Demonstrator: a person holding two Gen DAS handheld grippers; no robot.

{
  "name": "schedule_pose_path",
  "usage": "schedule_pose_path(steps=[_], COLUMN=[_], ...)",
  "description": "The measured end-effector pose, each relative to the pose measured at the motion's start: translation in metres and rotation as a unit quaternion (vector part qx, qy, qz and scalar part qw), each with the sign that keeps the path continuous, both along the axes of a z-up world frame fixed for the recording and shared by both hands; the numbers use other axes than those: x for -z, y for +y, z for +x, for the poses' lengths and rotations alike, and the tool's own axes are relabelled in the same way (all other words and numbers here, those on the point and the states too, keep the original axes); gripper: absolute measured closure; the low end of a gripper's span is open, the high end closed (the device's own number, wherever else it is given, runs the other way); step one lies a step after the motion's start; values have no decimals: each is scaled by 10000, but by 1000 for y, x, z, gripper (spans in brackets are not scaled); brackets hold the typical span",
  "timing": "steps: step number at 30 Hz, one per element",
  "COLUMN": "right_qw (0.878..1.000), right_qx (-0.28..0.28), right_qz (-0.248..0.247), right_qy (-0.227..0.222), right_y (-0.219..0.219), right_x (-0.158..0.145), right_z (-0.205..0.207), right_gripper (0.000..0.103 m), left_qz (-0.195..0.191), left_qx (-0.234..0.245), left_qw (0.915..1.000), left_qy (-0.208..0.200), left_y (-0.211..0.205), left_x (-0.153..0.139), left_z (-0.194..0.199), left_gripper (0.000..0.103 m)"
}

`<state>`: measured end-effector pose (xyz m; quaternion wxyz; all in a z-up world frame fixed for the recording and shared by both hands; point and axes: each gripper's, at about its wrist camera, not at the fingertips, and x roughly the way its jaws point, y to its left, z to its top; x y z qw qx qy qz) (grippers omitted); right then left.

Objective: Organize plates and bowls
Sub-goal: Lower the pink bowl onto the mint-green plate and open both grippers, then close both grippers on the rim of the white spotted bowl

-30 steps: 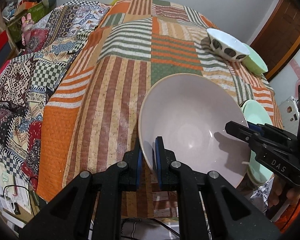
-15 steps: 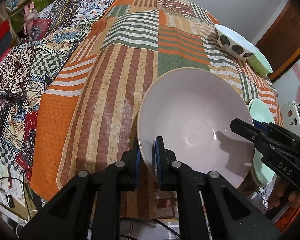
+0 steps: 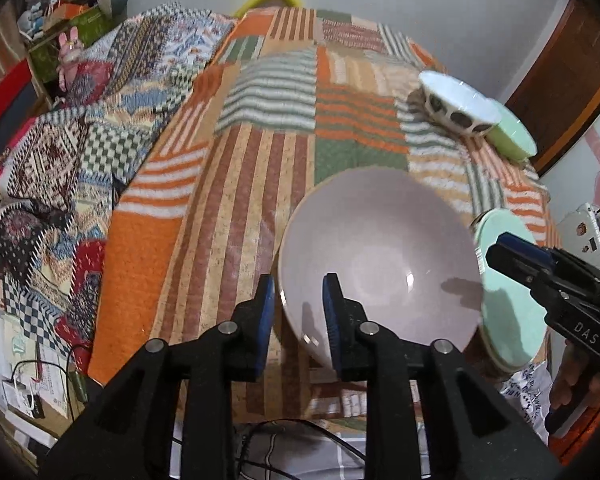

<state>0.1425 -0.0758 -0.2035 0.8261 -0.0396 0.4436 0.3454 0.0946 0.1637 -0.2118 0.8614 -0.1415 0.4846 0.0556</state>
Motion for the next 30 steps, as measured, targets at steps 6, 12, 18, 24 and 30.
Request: schedule_pose_path(steps=[6, 12, 18, 24, 30], right_qw=[9991, 9956, 9902, 9857, 9852], right_qx=[279, 665, 1048, 1393, 1572], right_qz=[193, 337, 543, 688, 464], right_qy=[-254, -575, -752, -657, -500], right_y=[-29, -55, -81, -92, -81], right_x=[-22, -46, -65, -66, -50], right_z=[7, 25, 52, 92, 135], right_gripper=[63, 62, 58, 52, 52], left_qz=[98, 319, 355, 312, 154], left_qx=[71, 245, 293, 352, 460], left_qw=[9985, 9925, 9852, 9842, 9895], left_qy=[-534, -1157, -1652, -1705, -1361], left_y=[-10, -26, -36, -42, -44], left_x=[-42, -87, -118, -118, -94], left_z=[4, 16, 32, 62, 103], left_gripper=[66, 61, 50, 42, 41])
